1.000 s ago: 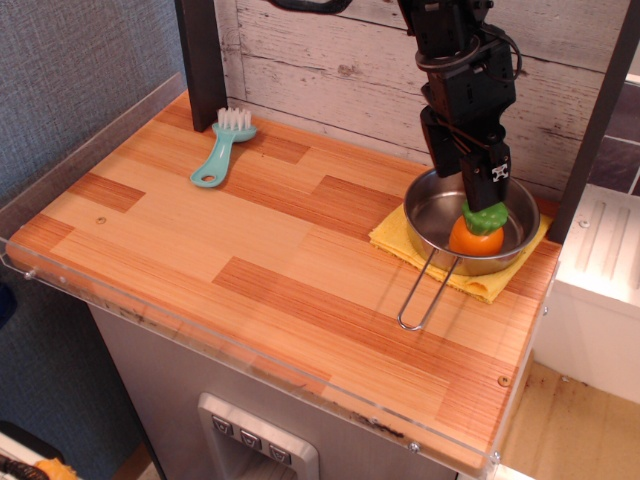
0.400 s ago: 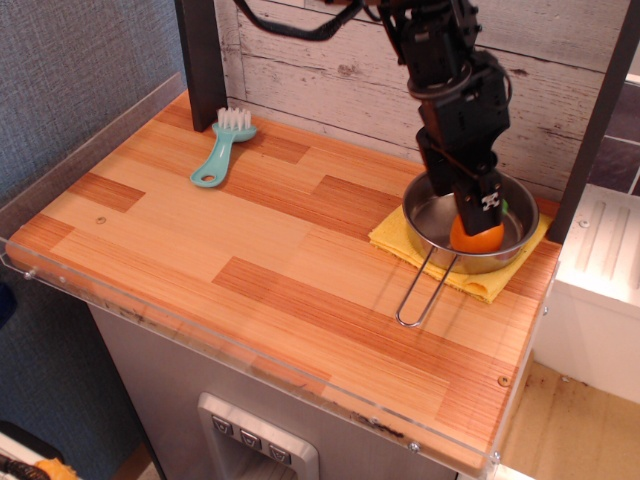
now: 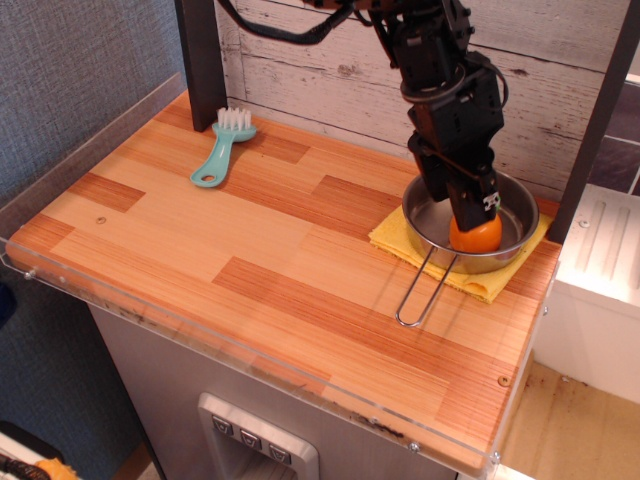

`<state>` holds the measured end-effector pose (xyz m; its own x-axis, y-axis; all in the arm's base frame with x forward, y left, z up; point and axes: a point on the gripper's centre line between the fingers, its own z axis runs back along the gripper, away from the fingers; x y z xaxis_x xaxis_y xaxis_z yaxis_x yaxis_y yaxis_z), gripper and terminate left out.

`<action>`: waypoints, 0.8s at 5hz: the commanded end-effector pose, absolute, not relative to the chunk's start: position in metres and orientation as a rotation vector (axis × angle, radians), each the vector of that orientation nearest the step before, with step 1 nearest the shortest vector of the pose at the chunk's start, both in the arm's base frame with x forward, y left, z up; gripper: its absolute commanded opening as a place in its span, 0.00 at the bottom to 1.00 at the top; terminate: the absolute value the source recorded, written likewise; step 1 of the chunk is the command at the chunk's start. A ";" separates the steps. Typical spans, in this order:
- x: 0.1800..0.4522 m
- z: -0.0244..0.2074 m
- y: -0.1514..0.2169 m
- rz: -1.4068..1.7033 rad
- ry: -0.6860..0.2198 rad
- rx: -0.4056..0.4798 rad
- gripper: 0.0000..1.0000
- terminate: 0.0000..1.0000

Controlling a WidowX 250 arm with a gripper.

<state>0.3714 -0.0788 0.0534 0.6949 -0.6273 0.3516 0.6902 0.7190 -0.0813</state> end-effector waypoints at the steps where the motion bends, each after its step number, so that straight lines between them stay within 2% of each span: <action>1: 0.367 0.076 -0.082 -0.758 -0.382 -0.207 0.00 0.00; 3: 0.371 0.071 -0.089 -0.658 -0.539 -0.256 0.00 0.00; 4: 0.330 0.121 -0.040 -0.410 -0.463 -0.190 0.00 0.00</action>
